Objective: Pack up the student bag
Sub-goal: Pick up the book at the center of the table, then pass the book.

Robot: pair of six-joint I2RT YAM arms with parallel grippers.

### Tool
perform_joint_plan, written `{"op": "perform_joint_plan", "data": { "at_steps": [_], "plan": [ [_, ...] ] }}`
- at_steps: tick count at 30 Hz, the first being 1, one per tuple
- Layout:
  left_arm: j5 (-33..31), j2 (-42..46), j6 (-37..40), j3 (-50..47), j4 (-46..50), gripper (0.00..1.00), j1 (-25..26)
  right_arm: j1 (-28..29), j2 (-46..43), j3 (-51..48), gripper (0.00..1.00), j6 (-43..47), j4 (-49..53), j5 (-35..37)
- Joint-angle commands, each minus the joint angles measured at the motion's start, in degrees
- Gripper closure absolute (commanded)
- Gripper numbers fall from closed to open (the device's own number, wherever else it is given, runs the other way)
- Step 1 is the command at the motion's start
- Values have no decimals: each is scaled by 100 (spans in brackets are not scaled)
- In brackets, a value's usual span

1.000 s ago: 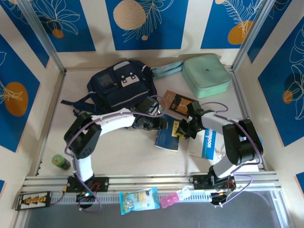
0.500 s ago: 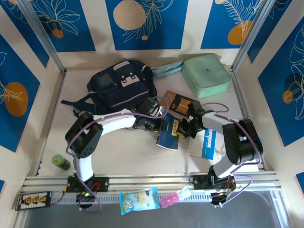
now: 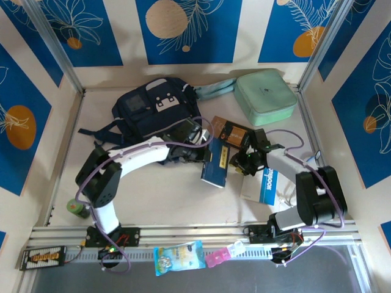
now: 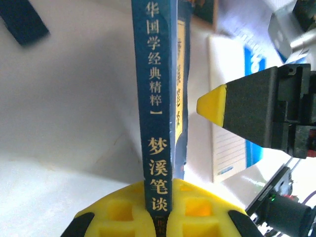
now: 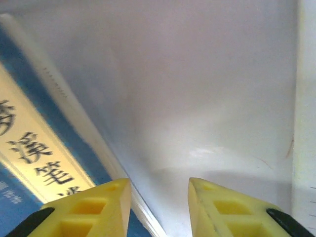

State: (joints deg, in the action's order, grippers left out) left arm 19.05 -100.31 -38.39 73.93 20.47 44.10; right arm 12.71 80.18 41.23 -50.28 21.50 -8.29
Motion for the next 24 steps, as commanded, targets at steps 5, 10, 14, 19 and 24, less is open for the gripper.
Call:
{"op": "perform_joint_plan", "data": {
  "at_steps": [5, 10, 14, 19, 24],
  "plan": [
    [-586, 970, 111, 550, -13, 100, -720, -398, -753, -164, 38, -656, -2075, -1481],
    [-527, 1199, -1115, 492, -916, 100, -1328, -288, -826, -95, 24, -1549, -3432, -1767],
    [-466, 1270, -2097, 285, -1974, 100, -1607, -60, -624, -79, 13, -2485, -4233, -1706],
    [-463, 1172, -2757, 269, -2526, 100, -1729, 444, -388, 166, 5, -3111, -4827, -1293],
    [-339, 1013, -3454, 157, -3174, 100, -1731, 766, 158, 500, 5, -3952, -5663, -935]
  ]
}}
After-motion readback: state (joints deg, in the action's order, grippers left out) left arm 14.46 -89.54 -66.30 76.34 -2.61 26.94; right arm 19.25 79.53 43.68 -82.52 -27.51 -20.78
